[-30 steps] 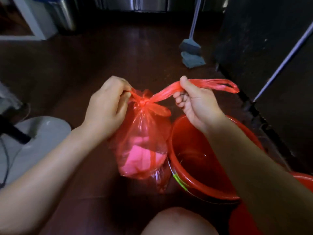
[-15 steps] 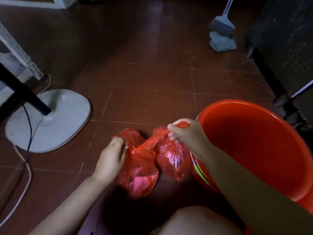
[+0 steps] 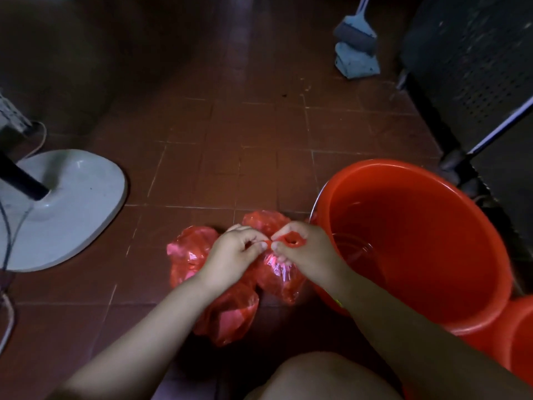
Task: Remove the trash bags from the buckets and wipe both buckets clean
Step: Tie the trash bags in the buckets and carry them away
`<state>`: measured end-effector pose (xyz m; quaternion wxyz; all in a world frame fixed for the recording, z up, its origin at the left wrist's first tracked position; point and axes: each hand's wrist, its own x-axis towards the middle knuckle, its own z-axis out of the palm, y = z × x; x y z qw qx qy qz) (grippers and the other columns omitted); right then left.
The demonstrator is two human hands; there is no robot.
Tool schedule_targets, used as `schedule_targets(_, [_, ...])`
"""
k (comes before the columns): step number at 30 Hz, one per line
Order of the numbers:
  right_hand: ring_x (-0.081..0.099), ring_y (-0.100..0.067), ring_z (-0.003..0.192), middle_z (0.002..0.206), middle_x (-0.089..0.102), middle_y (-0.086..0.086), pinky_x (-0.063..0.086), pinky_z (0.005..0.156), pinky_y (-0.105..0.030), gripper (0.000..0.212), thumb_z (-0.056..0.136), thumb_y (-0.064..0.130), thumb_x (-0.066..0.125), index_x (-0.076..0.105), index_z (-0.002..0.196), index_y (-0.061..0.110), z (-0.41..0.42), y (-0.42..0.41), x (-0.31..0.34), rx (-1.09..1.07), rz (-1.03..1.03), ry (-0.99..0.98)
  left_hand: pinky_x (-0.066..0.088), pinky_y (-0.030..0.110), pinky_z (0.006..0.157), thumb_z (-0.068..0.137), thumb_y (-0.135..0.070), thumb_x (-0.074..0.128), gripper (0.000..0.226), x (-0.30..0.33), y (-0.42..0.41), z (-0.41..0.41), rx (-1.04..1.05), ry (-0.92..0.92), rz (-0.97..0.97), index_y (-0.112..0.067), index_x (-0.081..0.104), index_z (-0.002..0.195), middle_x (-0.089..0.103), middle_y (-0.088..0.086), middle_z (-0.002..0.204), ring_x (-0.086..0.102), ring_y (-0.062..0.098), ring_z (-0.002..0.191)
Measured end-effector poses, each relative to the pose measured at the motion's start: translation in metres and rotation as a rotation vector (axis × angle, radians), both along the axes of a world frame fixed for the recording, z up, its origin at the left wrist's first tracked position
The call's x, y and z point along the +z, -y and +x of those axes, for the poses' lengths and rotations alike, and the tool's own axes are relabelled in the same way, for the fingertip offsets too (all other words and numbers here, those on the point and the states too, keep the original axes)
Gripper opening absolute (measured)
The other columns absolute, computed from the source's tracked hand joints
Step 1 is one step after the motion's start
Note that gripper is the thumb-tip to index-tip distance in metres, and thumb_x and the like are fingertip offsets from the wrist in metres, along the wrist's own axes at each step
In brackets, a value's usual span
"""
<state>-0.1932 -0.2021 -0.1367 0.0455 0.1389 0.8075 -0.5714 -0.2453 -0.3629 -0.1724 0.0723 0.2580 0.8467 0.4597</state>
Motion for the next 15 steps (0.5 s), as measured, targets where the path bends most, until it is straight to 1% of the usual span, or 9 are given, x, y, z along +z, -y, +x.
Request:
schedule_targets(2, [0.068,-0.015,0.067,0.073,0.071,-0.003,0.054,0.067,-0.030,0.016,0.074,0.011,0.073,0.068,0.087,0.020,0.005,-0.011,-0.004,0.053,0.170,0.009,0.038,0.017,0.077,0.083,-0.011,0.067,0.021,-0.003,-0.004,-0.003,0.062,-0.002,-0.013,-0.030,0.062,0.075,0.058,-0.016,0.075,0.056,0.008,0.082])
schedule_targets(3, [0.067,-0.013,0.069,0.074,0.070,-0.001,0.053,0.068,-0.028,0.019,0.073,0.012,0.073,0.067,0.090,0.019,0.007,-0.017,-0.005,0.080,0.228,0.009,0.039,0.017,0.075,0.082,-0.010,0.067,0.026,-0.004,-0.006,-0.005,0.104,0.010,-0.006,-0.032,0.058,0.072,0.058,-0.015,0.075,0.056,0.006,0.080])
schedule_targets(4, [0.065,-0.011,0.068,0.075,0.069,0.002,0.052,0.068,-0.026,0.020,0.074,0.011,0.072,0.067,0.091,0.019,0.010,-0.023,-0.008,0.108,0.273,0.003,0.039,0.016,0.071,0.081,-0.009,0.067,0.029,-0.006,-0.007,-0.006,0.141,0.028,0.004,-0.032,0.055,0.069,0.058,-0.014,0.074,0.055,0.004,0.076])
schedule_targets(6, [0.061,-0.007,0.071,0.078,0.067,0.005,0.048,0.071,-0.023,0.018,0.077,0.010,0.070,0.067,0.092,0.018,0.013,-0.035,-0.012,0.156,0.408,-0.023,0.036,0.013,0.062,0.079,-0.008,0.067,0.027,-0.008,-0.011,-0.008,0.191,0.073,0.020,-0.028,0.054,0.066,0.056,-0.012,0.068,0.052,0.001,0.065])
schedule_targets(8, [0.061,-0.010,0.078,0.086,0.067,0.002,0.048,0.075,-0.025,0.012,0.082,0.012,0.066,0.067,0.093,0.017,0.015,-0.044,-0.017,0.201,0.578,-0.047,0.034,0.015,0.055,0.079,-0.009,0.068,0.024,-0.011,-0.014,-0.010,0.223,0.107,0.051,-0.022,0.053,0.066,0.051,-0.012,0.060,0.045,0.001,0.055])
schedule_targets(10, [0.061,-0.016,0.081,0.089,0.065,0.000,0.047,0.075,-0.027,0.008,0.086,0.014,0.060,0.066,0.091,0.016,0.014,-0.050,-0.020,0.252,0.712,-0.054,0.035,0.021,0.057,0.080,-0.010,0.067,0.022,-0.011,-0.018,-0.012,0.259,0.117,0.072,-0.019,0.052,0.068,0.050,-0.010,0.059,0.043,0.002,0.054])
schedule_targets(12, [0.061,-0.020,0.085,0.094,0.064,-0.004,0.042,0.074,-0.024,0.011,0.087,0.012,0.055,0.066,0.092,0.013,0.007,-0.051,-0.027,0.253,0.766,-0.048,0.039,0.024,0.063,0.082,-0.010,0.065,0.018,-0.008,-0.025,-0.015,0.290,0.124,0.093,-0.019,0.054,0.072,0.053,-0.010,0.062,0.046,0.001,0.058])
schedule_targets(13, [0.060,-0.022,0.089,0.099,0.063,-0.006,0.042,0.076,-0.024,0.015,0.088,0.009,0.054,0.066,0.095,0.011,0.001,-0.051,-0.032,0.241,0.763,-0.044,0.040,0.023,0.065,0.084,-0.009,0.064,0.017,-0.007,-0.029,-0.017,0.299,0.130,0.107,-0.020,0.056,0.073,0.054,-0.010,0.064,0.047,0.000,0.060])
schedule_targets(15, [0.059,-0.025,0.101,0.114,0.058,-0.008,0.045,0.087,-0.028,0.028,0.089,0.002,0.049,0.064,0.111,0.009,-0.015,-0.048,-0.045,0.236,0.766,-0.020,0.039,0.016,0.062,0.086,-0.009,0.062,0.018,-0.006,-0.038,-0.018,0.310,0.140,0.146,-0.022,0.059,0.073,0.055,-0.010,0.065,0.047,-0.003,0.059])
